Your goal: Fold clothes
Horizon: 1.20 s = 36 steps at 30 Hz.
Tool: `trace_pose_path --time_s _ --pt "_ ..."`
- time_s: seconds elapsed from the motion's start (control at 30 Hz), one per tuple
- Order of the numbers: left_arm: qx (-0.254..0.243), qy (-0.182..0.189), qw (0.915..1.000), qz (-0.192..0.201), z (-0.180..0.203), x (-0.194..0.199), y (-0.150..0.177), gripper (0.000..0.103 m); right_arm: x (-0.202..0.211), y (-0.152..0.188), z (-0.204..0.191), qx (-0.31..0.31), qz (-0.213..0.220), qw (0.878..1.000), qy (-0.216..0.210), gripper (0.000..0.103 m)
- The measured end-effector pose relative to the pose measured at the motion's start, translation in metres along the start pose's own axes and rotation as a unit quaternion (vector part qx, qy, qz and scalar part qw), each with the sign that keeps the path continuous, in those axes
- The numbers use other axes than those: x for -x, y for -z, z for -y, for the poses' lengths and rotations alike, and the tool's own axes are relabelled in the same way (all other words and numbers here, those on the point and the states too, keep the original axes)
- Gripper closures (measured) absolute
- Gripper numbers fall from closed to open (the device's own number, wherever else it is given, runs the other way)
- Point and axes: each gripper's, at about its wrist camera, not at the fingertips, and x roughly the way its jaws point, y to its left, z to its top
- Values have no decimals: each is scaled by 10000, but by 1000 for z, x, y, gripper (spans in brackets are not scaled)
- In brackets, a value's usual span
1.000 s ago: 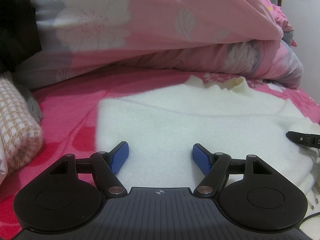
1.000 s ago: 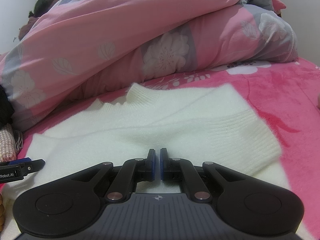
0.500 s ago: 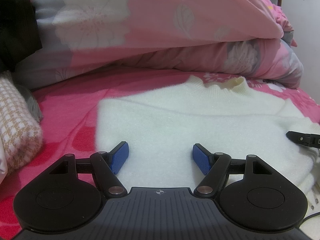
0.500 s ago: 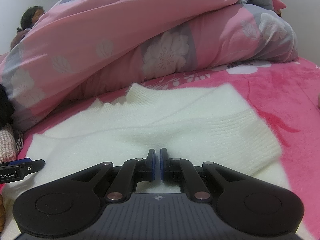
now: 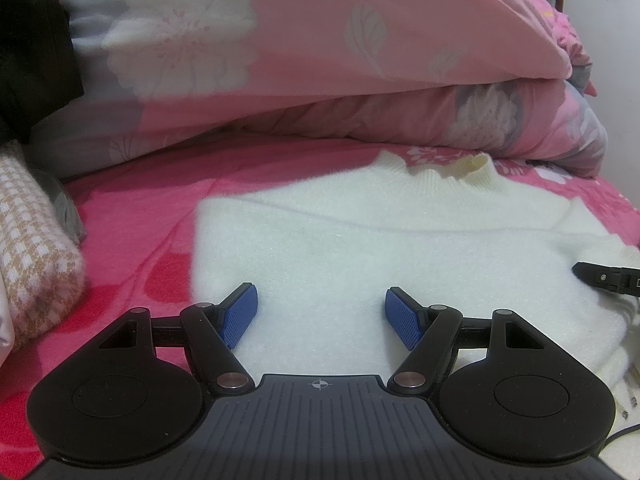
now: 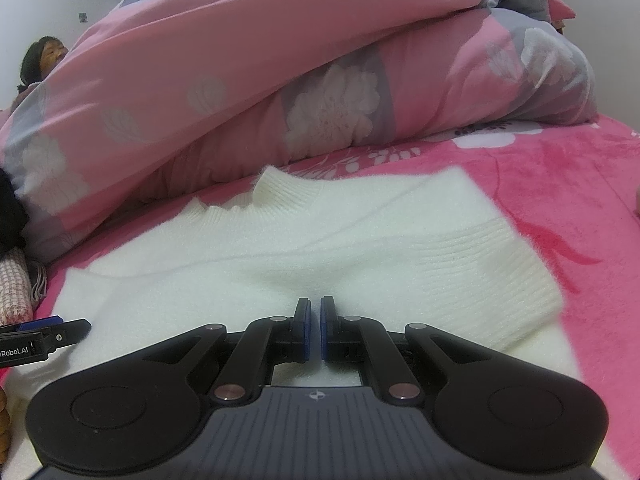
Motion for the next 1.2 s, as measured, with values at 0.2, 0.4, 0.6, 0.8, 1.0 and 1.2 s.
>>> trace_pose_path --time_s 0.2,0.4,0.6,0.8,1.0,1.2 --pt "-1 -5 10000 3 0 1 0 31 0 0 0 -8 1 10000 -1 100" --pt "-5 -10 10000 5 1 2 1 31 0 -1 1 -8 1 10000 -4 100" --pt "-9 -15 10000 3 1 3 1 31 0 -1 1 -13 2 10000 -2 100" --pt "-22 -24 10000 0 1 3 1 31 0 -1 1 -20 5 10000 -3 100" --pt "-25 -25 10000 1 1 3 2 31 1 -1 1 -23 11 10000 -1 100" --pt "-24 -28 10000 1 2 4 2 31 1 -1 1 -26 12 10000 -1 100"
